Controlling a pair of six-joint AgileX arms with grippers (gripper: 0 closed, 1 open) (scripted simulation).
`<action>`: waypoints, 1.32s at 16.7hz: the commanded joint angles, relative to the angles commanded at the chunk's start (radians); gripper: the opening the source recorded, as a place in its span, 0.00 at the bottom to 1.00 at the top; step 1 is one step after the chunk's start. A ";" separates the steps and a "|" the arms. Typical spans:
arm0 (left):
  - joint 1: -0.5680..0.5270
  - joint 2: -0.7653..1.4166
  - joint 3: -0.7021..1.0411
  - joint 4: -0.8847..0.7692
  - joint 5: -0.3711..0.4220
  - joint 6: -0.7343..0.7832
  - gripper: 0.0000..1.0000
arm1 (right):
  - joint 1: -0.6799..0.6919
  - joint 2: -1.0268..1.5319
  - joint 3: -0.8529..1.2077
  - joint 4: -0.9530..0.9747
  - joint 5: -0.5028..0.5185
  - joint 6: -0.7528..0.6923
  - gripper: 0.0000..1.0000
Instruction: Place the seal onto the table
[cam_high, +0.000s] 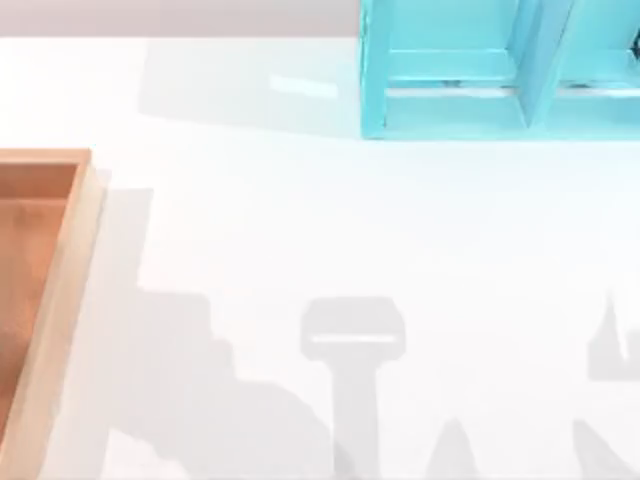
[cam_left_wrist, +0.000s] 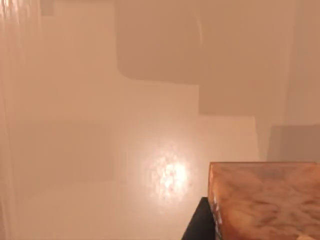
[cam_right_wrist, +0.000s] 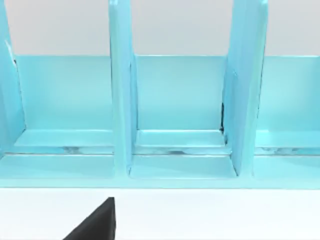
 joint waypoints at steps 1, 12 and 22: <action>-0.048 -0.028 0.045 -0.042 -0.004 -0.052 0.00 | 0.000 0.000 0.000 0.000 0.000 0.000 1.00; -0.432 -0.100 0.301 -0.508 0.010 -0.430 0.00 | 0.000 0.000 0.000 0.000 0.000 0.000 1.00; -0.532 0.065 0.394 -0.412 0.012 -0.530 0.00 | 0.000 0.000 0.000 0.000 0.000 0.000 1.00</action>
